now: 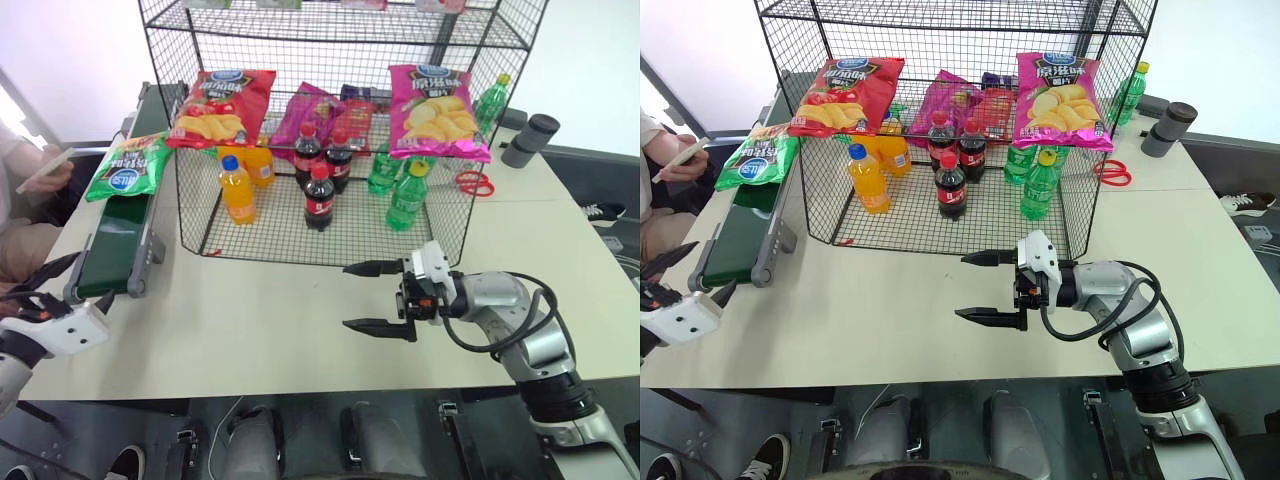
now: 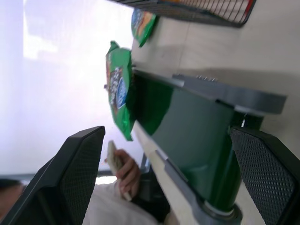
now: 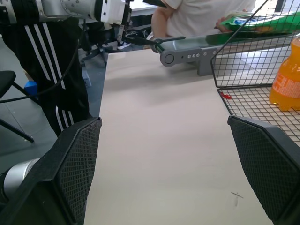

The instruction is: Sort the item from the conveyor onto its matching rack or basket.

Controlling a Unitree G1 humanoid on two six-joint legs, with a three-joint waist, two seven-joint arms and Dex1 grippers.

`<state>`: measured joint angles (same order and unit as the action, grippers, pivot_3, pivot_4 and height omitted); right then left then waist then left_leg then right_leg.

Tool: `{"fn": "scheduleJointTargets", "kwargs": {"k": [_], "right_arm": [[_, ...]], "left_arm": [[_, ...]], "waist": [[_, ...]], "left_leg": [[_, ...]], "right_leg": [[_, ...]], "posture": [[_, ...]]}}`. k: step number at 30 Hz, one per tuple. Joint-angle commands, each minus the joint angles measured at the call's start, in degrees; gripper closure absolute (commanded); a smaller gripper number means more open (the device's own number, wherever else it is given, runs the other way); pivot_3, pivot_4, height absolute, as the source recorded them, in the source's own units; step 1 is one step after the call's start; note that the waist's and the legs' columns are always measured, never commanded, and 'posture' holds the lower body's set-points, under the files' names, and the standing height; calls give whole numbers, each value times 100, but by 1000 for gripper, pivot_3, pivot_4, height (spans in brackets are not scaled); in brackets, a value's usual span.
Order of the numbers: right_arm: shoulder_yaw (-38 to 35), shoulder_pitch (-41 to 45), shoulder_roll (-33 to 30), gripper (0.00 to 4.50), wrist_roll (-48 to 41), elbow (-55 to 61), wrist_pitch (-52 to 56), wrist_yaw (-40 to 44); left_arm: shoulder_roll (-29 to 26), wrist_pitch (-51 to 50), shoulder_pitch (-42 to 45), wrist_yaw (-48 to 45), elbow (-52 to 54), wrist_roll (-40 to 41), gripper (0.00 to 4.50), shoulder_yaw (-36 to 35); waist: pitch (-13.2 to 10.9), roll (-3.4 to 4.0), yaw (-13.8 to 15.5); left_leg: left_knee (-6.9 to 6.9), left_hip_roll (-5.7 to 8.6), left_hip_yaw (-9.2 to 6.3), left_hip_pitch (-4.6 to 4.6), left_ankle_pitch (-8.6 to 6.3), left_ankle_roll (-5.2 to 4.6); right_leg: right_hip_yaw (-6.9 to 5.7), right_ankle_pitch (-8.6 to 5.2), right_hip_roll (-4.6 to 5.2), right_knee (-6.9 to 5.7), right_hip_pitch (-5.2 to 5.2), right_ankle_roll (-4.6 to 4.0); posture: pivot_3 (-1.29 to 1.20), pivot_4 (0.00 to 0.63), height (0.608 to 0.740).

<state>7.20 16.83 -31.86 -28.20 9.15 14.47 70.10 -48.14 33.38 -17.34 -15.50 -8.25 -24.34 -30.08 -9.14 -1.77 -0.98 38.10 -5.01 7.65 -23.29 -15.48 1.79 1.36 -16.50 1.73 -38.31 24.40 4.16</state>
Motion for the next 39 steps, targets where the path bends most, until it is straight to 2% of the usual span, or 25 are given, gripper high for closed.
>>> {"fn": "scheduleJointTargets", "kwargs": {"k": [1, 11, 39], "right_arm": [[-84, 97, -1, 19, 3, 16, -133, 12], [-45, 318, 128, 19, -85, -52, -25, -28], [-91, 390, 74, 19, 7, 54, 48, -148]], "left_arm": [[-8, -327, -148, 307, 253, -159, 0, -219], [50, -701, -431, 653, 125, -196, 0, -7], [-276, -776, 53, 692, -135, -93, 0, 475]], "waist": [[0, -1, 4], [0, -1, 4], [1, -2, 1]], "left_leg": [[0, 0, 0, 0, 0, 0], [-1, 0, 1, 0, 0, 0], [-1, 0, 2, 0, 0, 0]], "right_leg": [[0, 0, 0, 0, 0, 0], [0, 1, 2, 0, 1, -2], [-1, 2, 4, 0, 1, -2]], "posture": [[0, 150, 740], [0, 150, 740], [0, 150, 740]]}}
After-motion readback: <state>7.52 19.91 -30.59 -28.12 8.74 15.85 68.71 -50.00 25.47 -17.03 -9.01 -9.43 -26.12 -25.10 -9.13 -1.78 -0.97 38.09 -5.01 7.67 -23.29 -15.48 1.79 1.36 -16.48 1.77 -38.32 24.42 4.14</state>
